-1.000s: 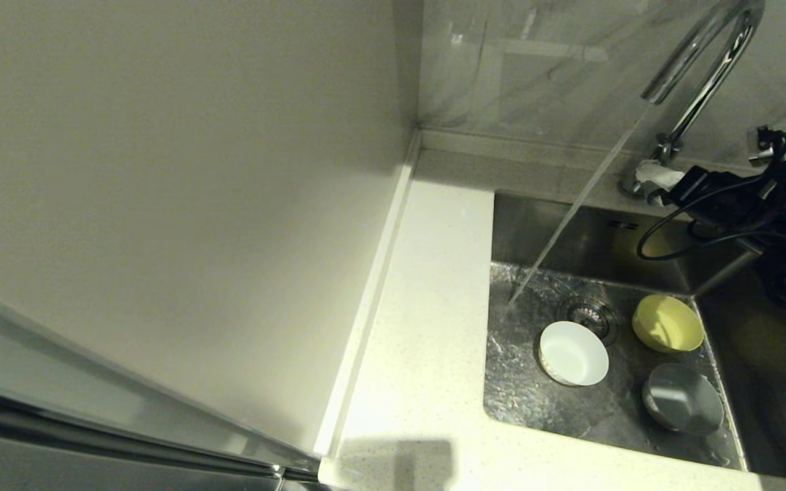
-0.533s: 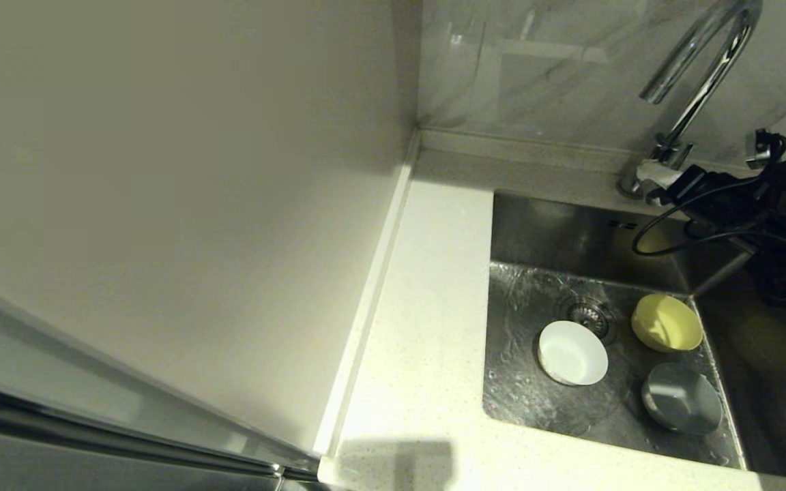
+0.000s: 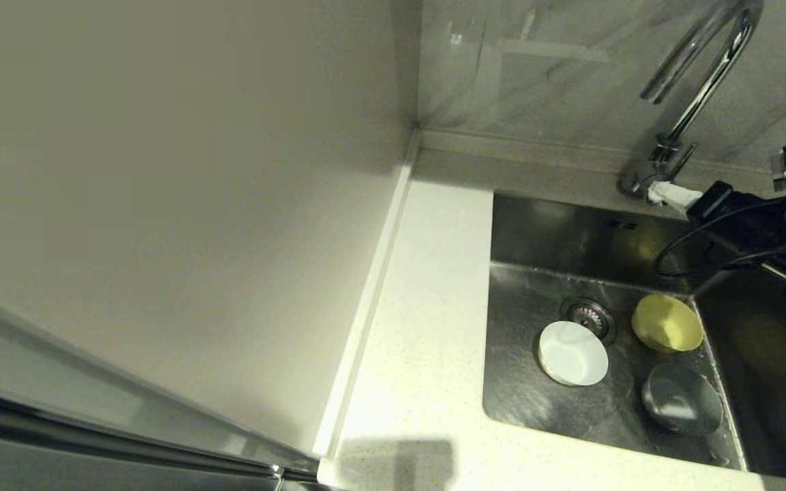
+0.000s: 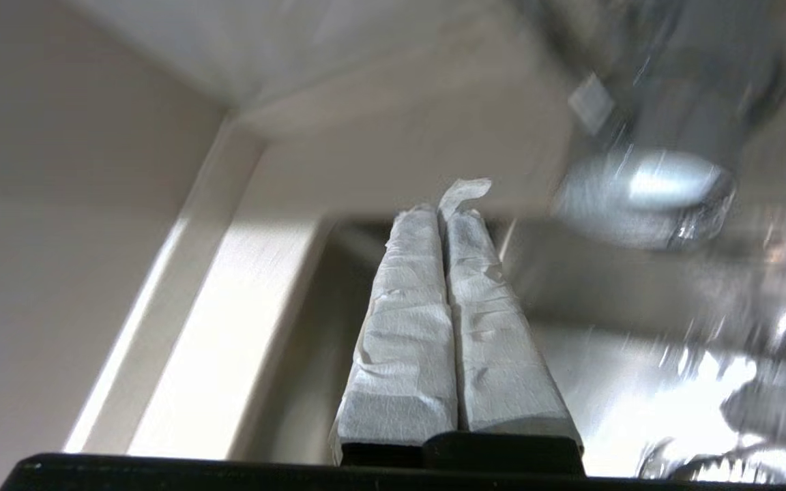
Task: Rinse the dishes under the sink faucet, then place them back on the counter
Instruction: Turn off the faucet, then put a bowl back to the table from the sink
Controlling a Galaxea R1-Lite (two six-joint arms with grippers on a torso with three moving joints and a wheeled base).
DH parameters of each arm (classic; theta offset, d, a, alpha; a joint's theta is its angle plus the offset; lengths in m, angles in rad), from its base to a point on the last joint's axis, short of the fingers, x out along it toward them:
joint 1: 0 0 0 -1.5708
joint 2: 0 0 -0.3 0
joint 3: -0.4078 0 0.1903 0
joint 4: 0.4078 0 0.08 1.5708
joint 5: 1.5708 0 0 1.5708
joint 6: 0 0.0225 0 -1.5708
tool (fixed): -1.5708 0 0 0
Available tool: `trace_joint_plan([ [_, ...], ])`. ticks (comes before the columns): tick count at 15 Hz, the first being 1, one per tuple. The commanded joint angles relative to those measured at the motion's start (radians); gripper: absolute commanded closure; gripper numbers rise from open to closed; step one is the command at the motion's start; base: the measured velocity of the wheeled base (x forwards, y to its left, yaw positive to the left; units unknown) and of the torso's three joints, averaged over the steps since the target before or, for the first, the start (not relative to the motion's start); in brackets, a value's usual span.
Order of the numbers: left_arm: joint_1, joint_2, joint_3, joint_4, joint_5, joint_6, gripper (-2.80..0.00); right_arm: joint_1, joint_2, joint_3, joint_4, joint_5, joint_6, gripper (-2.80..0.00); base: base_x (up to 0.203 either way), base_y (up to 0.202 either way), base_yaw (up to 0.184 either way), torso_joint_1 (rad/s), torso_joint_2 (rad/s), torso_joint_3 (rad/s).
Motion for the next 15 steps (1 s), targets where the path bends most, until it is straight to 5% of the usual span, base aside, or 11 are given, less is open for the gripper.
trace_joint_plan([
  [1,0.0,0.0,0.003,0.0,0.0,-0.001,0.0,0.0,-0.169,0.155,-0.005,0.014,0.001,0.0,0.0,0.0,0.0,0.0,0.0,0.0],
  [4,0.0,0.0,0.003,0.0,0.0,-0.001,0.0,0.0,-0.404,0.382,0.037,0.026,-0.002,0.0,0.0,0.0,0.0,0.0,0.0,0.0],
  [6,0.0,0.0,0.003,0.0,0.0,-0.001,0.0,-0.001,-0.604,0.454,0.185,0.03,-0.004,0.0,0.0,0.0,0.0,0.0,0.0,0.0],
  [8,0.0,-0.001,0.003,0.0,0.0,-0.001,0.0,-0.01,-0.822,0.421,0.59,0.028,-0.006,0.0,0.0,0.0,0.0,0.0,0.0,0.0],
  [10,0.0,0.0,0.003,0.0,0.0,-0.001,0.0,-0.021,-0.949,0.276,1.155,0.008,-0.036,0.0,0.0,0.0,0.0,0.0,0.0,0.0],
  [12,0.0,0.0,0.003,0.0,0.0,-0.001,0.0,-0.029,-1.024,0.122,1.527,-0.17,-0.17,0.0,0.0,0.0,0.0,0.0,0.0,0.0],
  [15,0.0,0.0,0.003,0.0,0.0,-0.001,0.0,-0.027,-1.022,0.188,1.51,-0.5,-0.431,0.0,0.0,0.0,0.0,0.0,0.0,0.0],
])
